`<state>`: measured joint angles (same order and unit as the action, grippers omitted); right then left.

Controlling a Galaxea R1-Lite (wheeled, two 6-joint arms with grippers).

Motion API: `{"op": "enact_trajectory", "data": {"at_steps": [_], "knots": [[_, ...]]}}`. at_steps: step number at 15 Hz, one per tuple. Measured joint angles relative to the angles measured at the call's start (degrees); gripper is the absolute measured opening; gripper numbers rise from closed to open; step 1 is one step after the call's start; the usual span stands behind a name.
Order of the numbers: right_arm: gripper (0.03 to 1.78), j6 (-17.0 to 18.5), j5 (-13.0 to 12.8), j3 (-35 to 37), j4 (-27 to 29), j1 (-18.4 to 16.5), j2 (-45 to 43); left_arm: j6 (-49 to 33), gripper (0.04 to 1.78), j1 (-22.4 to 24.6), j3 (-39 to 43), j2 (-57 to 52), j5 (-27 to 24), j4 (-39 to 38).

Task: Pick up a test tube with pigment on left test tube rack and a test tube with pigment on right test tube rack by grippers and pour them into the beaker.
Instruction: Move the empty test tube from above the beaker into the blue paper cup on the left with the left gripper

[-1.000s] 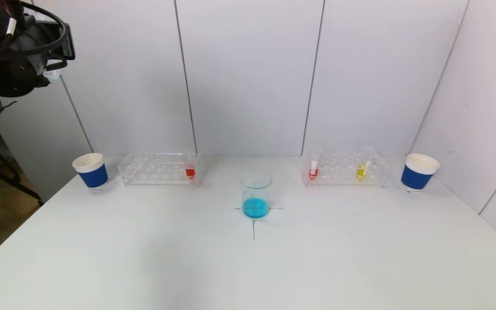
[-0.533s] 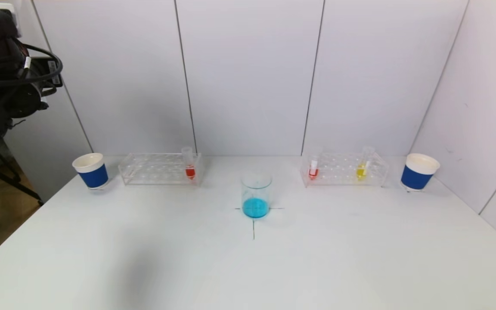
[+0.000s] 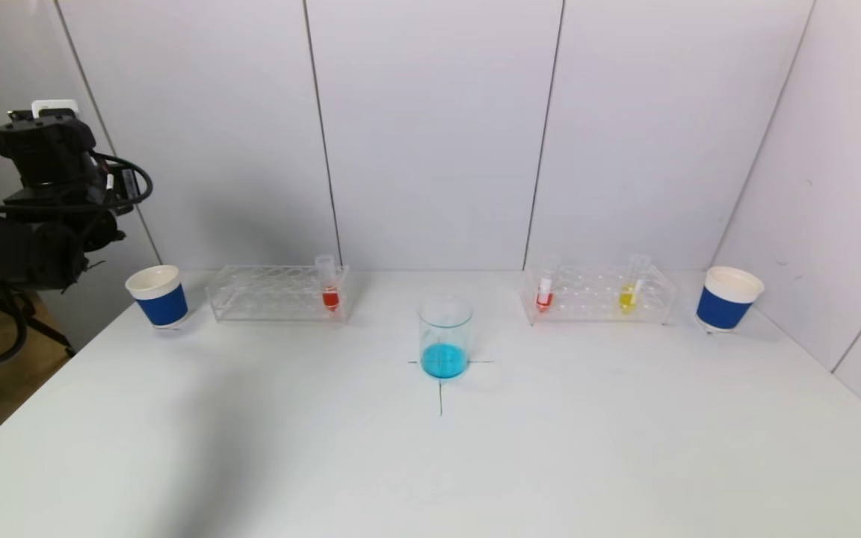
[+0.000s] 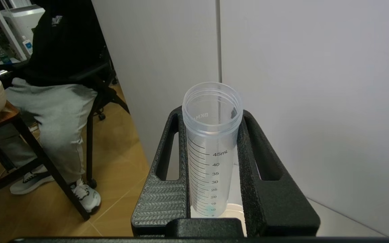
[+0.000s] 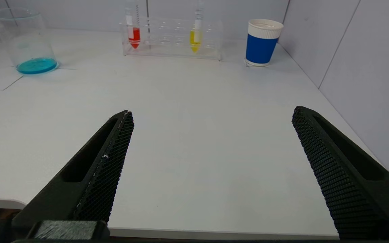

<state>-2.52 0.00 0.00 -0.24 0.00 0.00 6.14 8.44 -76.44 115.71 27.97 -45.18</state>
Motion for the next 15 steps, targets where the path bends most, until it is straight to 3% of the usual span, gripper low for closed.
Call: {"op": "enact_trajectory", "data": {"at_steps": [3,15], "knots": [[1.71,0.0,0.0,0.0,0.0,0.0,0.0,-0.7,0.43,0.5,-0.4,5.2,-2.3,-2.3],[1.71,0.0,0.0,0.0,0.0,0.0,0.0,-2.1,0.43,0.6,4.5,14.2,-2.6,-12.6]]}}
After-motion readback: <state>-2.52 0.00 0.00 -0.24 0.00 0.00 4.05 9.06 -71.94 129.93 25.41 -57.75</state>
